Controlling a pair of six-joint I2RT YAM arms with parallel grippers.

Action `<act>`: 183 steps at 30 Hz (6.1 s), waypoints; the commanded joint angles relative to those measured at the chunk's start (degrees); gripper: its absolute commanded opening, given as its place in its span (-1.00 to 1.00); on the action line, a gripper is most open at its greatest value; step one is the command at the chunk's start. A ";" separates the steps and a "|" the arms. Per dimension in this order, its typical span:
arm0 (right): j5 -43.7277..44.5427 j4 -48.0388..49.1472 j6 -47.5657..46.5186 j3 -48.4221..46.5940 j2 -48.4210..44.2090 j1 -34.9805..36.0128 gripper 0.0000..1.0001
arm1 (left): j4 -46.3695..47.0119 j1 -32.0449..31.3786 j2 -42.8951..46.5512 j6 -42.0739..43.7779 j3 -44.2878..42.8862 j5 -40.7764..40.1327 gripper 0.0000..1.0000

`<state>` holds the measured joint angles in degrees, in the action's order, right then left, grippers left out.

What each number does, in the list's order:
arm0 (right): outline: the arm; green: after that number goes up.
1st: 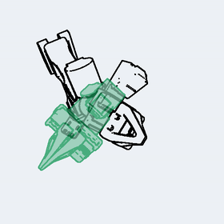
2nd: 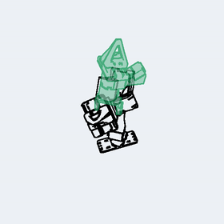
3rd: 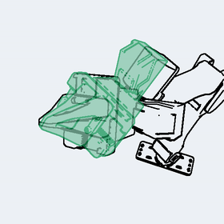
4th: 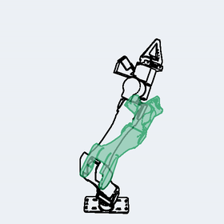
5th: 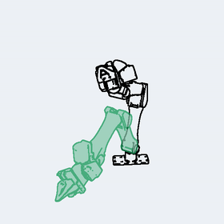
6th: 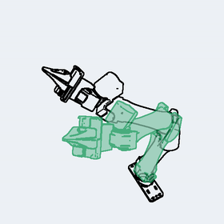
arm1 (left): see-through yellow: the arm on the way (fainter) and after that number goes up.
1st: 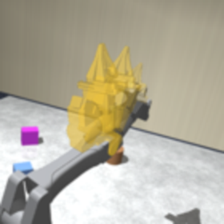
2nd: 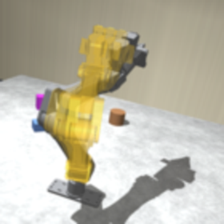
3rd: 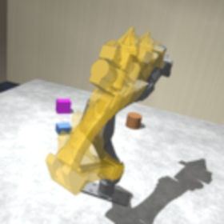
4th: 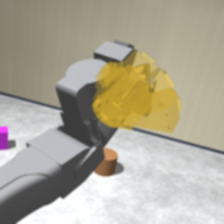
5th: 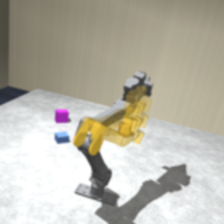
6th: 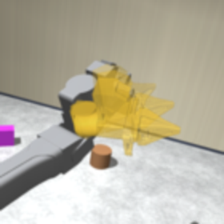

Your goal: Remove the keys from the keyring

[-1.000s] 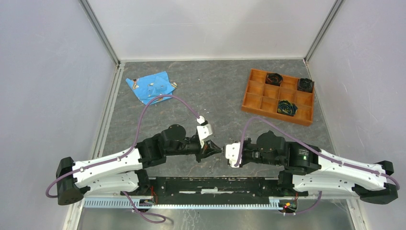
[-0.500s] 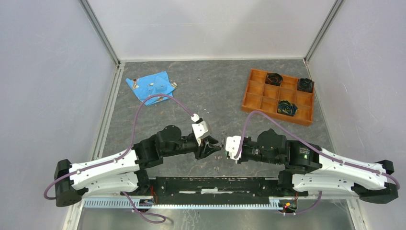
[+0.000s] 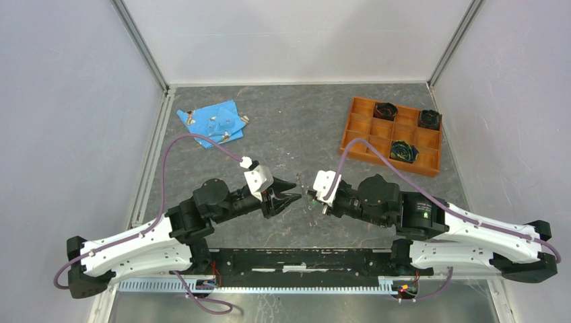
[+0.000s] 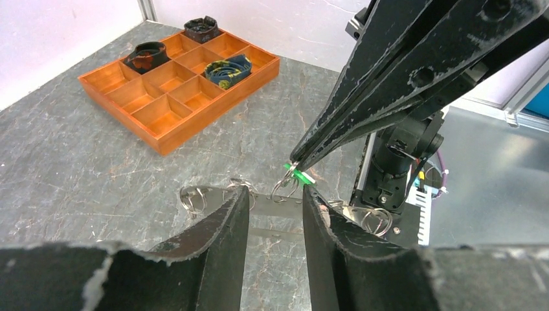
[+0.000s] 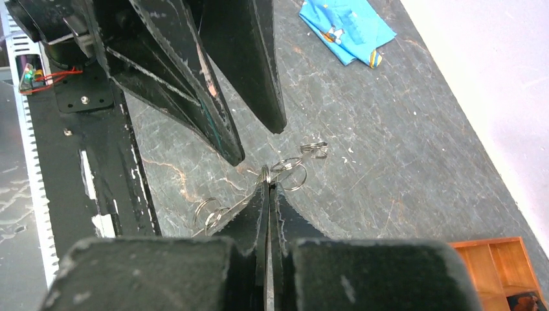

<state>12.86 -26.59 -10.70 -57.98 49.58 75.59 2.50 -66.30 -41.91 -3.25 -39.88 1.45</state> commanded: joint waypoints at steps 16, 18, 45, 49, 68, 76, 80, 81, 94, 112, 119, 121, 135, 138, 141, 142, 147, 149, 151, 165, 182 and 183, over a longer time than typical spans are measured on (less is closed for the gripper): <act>-3.83 4.55 -0.12 -5.97 -0.59 -0.03 -0.99 | 3.91 -0.19 4.33 0.42 1.29 1.13 -0.17; 0.02 4.78 2.58 -6.64 0.33 -0.05 -0.99 | 4.08 -0.22 5.24 -0.67 0.40 1.48 -0.17; 8.91 -6.26 17.46 -28.92 14.62 -0.41 -0.99 | 15.54 -0.85 2.59 2.82 6.30 -10.73 -0.15; 4.72 -5.87 17.01 -26.53 13.82 -0.41 -0.99 | 18.89 -0.91 5.34 5.30 7.95 -12.89 -0.15; -17.32 11.66 20.67 -5.63 1.66 -6.49 -0.99 | 18.77 -1.63 6.96 7.07 8.67 -4.38 -0.19; -28.59 16.94 22.12 -0.93 -0.70 -10.90 -0.99 | 18.50 -1.72 8.06 5.80 9.20 1.54 -0.19; -29.17 17.36 21.58 -0.91 -0.78 -11.32 -0.99 | 18.33 -1.68 8.23 6.08 9.33 2.14 -0.19; -29.79 17.67 21.23 -0.83 -0.73 -11.40 -0.99 | 18.25 -1.71 8.37 6.06 9.30 2.37 -0.19; -32.31 21.29 20.12 2.34 -1.59 -12.89 -0.99 | 11.64 -1.72 9.58 4.55 6.13 5.39 -0.18; -32.89 23.24 21.41 3.66 -1.23 -15.29 -0.99 | 2.66 -1.75 11.38 5.24 2.15 8.45 -0.17; -32.23 23.12 21.60 3.65 -0.75 -15.30 -0.99 | 2.30 -1.79 11.36 5.64 1.87 9.02 -0.19; -32.38 23.32 21.83 3.70 -0.53 -15.30 -0.99 | 2.82 -1.81 11.22 5.54 1.94 9.28 -0.18; -33.49 23.78 22.19 3.09 1.67 -15.33 -0.98 | 9.05 -1.76 2.82 4.03 -0.04 16.35 -0.18; -34.13 24.37 21.46 3.12 0.99 -15.30 -0.99 | 7.62 -1.81 2.40 3.97 -0.29 15.53 -0.17; -34.40 25.73 20.99 3.99 -0.03 -15.34 -0.99 | 7.07 -1.75 2.84 3.50 -0.57 15.25 -0.13; -34.25 25.93 20.98 4.01 -0.13 -15.31 -0.99 | 6.81 -1.79 2.87 3.43 -0.82 15.72 -0.12; -33.99 27.74 21.58 4.30 -0.79 -15.31 -0.99 | 5.23 -1.81 3.33 3.67 -1.36 17.73 -0.11; -33.92 29.04 22.00 4.77 -1.63 -15.35 -0.99 | 4.75 -1.79 3.94 3.68 -1.24 17.70 -0.11; -34.18 30.60 22.42 5.27 -2.34 -15.37 -0.99 | 4.49 -1.81 4.55 3.69 -0.91 17.84 -0.11; -35.36 46.94 26.77 13.39 -9.05 -15.36 -0.99 | 2.28 -1.81 6.36 3.91 -1.46 21.97 -0.10; -38.04 47.51 26.48 14.25 -9.34 -15.35 -0.99 | 4.70 -1.79 11.93 3.49 -1.37 13.64 -0.07; -38.34 47.53 26.44 14.34 -9.20 -15.30 -0.99 | 5.03 -1.80 11.55 2.64 -1.36 13.23 -0.07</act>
<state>-24.01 17.15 16.05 -43.48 40.56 60.27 5.82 -67.66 -30.06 1.67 -39.77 17.96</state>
